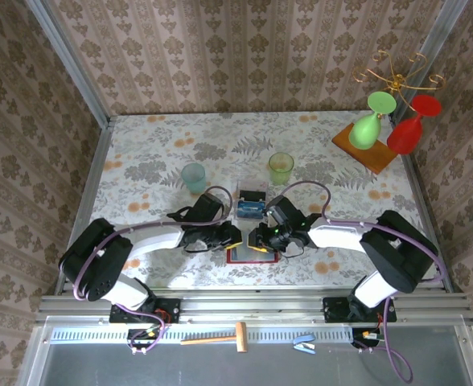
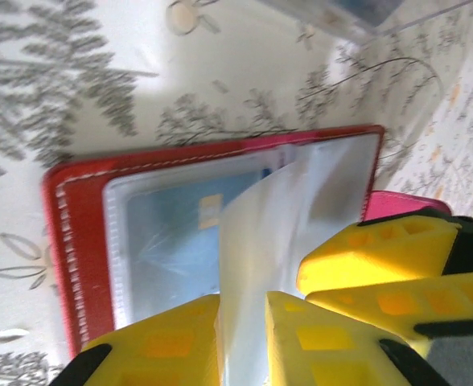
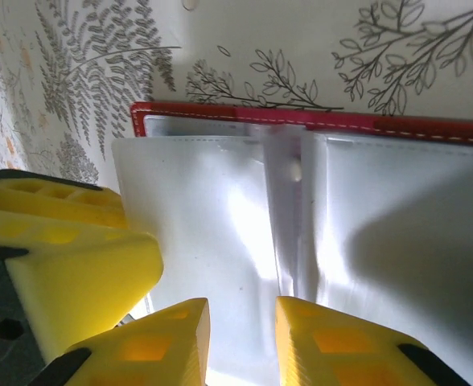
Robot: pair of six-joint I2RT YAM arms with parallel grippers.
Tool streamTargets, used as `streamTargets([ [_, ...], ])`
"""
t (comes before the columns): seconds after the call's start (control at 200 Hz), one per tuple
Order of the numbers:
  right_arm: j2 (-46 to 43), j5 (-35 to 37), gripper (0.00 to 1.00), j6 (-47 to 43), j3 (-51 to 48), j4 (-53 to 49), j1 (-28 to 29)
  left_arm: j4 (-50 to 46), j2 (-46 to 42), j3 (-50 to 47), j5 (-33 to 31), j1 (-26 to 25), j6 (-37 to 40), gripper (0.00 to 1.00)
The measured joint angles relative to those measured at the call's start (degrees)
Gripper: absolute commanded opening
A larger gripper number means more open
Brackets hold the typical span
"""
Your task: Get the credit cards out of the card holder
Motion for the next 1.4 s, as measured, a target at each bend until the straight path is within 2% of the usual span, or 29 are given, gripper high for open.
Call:
streamTargets([
  [0.17, -4.1, 2.7, 0.3, -2.7, 1.9, -6.8, -1.0, 0.0, 1.6, 1.7, 1.0, 0.0, 0.3, 0.23],
  [0.46, -11.1, 6.3, 0.3, -5.4, 2.0, -15.0, -4.2, 0.0, 4.1, 4.8, 2.8, -0.8, 0.7, 0.31],
  [0.63, -15.0, 7.1, 0.31, -6.2, 1.4, -17.2, -6.1, 0.1, 5.6, 7.3, 3.6, -1.5, 1.0, 0.36],
  [1.055, -22.5, 8.3, 0.32, -7.1, -2.0, -20.7, -9.0, 0.1, 12.3, 13.7, 5.5, -3.7, 1.2, 0.38],
  [1.4, -25.6, 8.4, 0.34, -7.1, -3.3, -22.0, -9.4, 1.4, 16.2, 15.0, 6.9, -4.4, 1.2, 0.41],
])
